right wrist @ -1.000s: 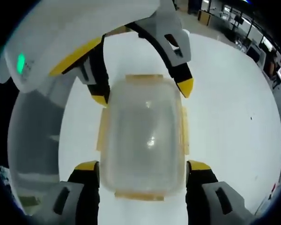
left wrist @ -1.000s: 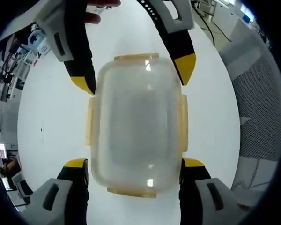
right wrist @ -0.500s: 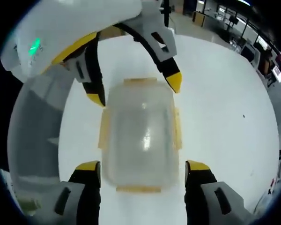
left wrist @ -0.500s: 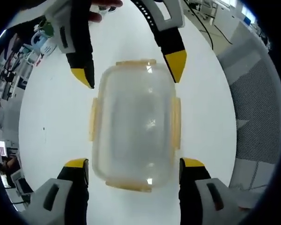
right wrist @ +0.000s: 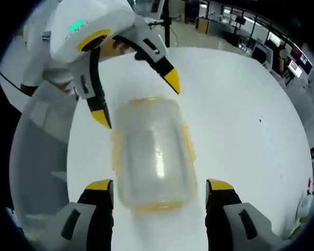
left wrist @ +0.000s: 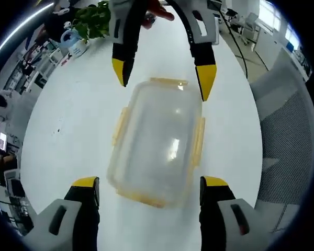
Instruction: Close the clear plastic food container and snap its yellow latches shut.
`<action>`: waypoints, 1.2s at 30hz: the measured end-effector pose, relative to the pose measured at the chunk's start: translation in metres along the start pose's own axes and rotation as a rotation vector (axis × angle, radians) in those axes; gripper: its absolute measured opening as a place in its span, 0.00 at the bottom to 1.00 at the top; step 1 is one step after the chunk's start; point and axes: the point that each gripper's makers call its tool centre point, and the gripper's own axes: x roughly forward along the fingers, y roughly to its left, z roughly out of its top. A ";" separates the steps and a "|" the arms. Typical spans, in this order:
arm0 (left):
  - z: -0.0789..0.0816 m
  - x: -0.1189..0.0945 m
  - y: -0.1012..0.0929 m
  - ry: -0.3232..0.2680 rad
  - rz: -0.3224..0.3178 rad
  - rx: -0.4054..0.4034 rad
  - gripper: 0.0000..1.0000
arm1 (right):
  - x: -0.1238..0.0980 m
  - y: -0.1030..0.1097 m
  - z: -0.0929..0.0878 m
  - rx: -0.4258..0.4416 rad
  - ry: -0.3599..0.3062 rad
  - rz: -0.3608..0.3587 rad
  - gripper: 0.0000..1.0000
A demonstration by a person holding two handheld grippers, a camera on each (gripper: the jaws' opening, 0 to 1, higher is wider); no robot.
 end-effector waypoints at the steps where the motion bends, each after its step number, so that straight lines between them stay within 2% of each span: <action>1: -0.001 -0.001 -0.001 -0.012 0.005 -0.011 0.79 | 0.000 0.000 -0.001 -0.015 -0.004 -0.016 0.72; 4: 0.002 -0.006 -0.002 -0.064 0.027 -0.047 0.79 | -0.002 0.005 0.000 0.003 -0.045 -0.027 0.72; 8: 0.004 -0.012 -0.003 -0.126 0.035 -0.158 0.79 | -0.004 0.013 0.001 0.066 -0.105 -0.025 0.72; 17: -0.008 -0.018 -0.009 -0.179 0.059 -0.279 0.78 | -0.013 0.016 0.002 0.117 -0.188 -0.077 0.72; 20: -0.005 -0.025 -0.006 -0.237 0.086 -0.304 0.75 | -0.015 0.015 0.001 0.143 -0.221 -0.094 0.72; 21: -0.006 -0.026 -0.004 -0.256 0.092 -0.361 0.76 | -0.016 0.015 0.001 0.151 -0.233 -0.102 0.72; 23: -0.009 -0.028 0.000 -0.289 0.105 -0.426 0.77 | -0.018 0.015 0.003 0.186 -0.264 -0.117 0.72; 26: -0.013 -0.033 0.004 -0.336 0.131 -0.488 0.78 | -0.023 0.011 0.006 0.225 -0.321 -0.150 0.72; 31: -0.026 -0.040 0.000 -0.356 0.161 -0.507 0.78 | -0.034 0.008 0.008 0.276 -0.395 -0.196 0.72; 33: -0.027 -0.046 0.002 -0.398 0.188 -0.529 0.77 | -0.038 0.012 0.011 0.309 -0.429 -0.203 0.72; 36: -0.028 -0.055 0.003 -0.448 0.216 -0.565 0.77 | -0.044 0.016 0.012 0.294 -0.457 -0.228 0.72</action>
